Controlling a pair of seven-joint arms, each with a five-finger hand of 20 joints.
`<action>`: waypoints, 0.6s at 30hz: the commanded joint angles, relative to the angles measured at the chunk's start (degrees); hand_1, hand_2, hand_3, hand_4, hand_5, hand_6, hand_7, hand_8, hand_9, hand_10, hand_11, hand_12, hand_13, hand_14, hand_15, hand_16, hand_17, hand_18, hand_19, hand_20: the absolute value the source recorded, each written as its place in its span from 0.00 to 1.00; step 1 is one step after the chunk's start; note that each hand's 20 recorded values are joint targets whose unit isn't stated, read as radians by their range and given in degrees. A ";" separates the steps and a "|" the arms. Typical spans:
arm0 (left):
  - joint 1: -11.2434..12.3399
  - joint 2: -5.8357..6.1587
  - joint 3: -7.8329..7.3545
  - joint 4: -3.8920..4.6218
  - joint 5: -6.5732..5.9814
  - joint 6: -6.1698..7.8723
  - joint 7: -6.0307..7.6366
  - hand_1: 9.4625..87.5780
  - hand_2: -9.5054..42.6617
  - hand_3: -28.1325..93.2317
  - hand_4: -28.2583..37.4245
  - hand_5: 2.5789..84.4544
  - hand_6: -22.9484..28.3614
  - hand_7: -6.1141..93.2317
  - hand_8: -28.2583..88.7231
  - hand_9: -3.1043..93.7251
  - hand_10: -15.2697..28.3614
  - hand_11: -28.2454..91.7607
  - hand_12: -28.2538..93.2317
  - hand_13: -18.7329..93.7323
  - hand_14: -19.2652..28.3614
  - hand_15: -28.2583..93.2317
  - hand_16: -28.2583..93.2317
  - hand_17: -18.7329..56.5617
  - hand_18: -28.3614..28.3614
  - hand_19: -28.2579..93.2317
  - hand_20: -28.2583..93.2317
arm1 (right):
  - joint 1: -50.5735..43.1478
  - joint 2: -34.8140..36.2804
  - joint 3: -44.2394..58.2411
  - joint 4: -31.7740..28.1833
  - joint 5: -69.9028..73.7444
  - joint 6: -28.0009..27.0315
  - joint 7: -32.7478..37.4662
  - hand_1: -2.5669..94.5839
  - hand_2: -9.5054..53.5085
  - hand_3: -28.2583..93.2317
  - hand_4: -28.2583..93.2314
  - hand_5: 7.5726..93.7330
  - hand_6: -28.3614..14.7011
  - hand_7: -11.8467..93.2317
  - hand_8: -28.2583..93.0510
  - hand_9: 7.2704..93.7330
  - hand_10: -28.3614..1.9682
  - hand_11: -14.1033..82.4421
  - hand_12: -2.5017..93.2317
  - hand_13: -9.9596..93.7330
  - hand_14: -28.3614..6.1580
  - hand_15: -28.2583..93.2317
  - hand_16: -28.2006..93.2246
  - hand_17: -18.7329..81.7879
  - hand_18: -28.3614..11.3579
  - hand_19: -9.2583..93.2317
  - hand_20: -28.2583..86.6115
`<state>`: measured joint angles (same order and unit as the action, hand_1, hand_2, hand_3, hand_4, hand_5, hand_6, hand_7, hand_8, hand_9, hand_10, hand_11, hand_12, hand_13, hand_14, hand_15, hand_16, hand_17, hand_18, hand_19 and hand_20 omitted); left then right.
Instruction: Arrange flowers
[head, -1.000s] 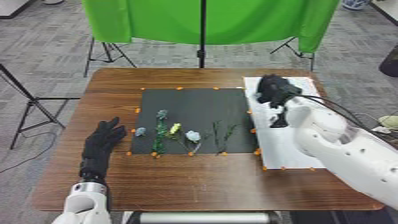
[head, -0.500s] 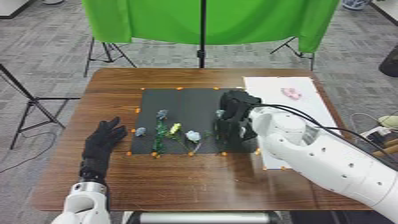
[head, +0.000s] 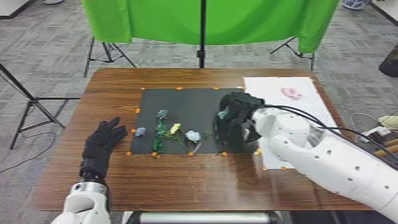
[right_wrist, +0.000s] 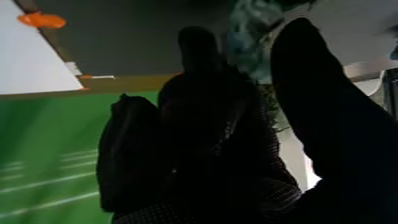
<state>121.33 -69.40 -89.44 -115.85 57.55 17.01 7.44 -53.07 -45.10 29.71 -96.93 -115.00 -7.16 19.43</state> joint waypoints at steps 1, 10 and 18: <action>1.31 -0.79 0.56 0.84 0.16 -0.83 -1.81 0.16 0.35 0.74 0.00 0.49 0.53 0.17 0.19 0.48 0.67 0.38 0.33 0.45 0.78 0.42 0.23 0.29 0.72 0.29 0.39 | 0.84 2.00 1.82 -1.82 -0.14 -1.71 -0.63 0.49 0.00 0.77 0.08 0.52 0.61 0.25 0.17 0.66 0.45 0.33 0.26 0.92 0.73 0.74 0.51 0.81 0.45 1.00 0.71; 1.74 -0.71 0.40 0.60 -0.02 -0.55 -1.57 0.16 0.35 0.74 0.00 0.49 0.54 0.17 0.19 0.48 0.67 0.38 0.33 0.45 0.78 0.42 0.23 0.29 0.72 0.29 0.38 | 1.48 3.73 7.46 -2.40 -2.72 0.47 2.62 0.49 0.00 0.77 0.07 0.54 0.62 0.25 0.17 0.65 0.44 0.31 0.26 0.91 0.72 0.73 0.51 0.79 0.43 1.00 0.71; 1.32 -0.79 0.55 0.76 0.22 -0.85 -1.81 0.16 0.34 0.74 0.00 0.49 0.53 0.17 0.19 0.48 0.67 0.38 0.33 0.45 0.78 0.42 0.23 0.29 0.72 0.29 0.38 | 7.06 1.44 7.20 9.42 -4.82 -4.73 11.95 0.44 0.00 0.76 0.09 0.49 0.60 0.22 0.18 0.54 0.36 0.23 0.24 0.88 0.67 0.73 0.50 0.76 0.38 1.00 0.70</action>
<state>121.46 -69.49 -89.59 -115.92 57.62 16.94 7.30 -51.65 -42.83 36.33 -97.59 -117.39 -7.66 24.76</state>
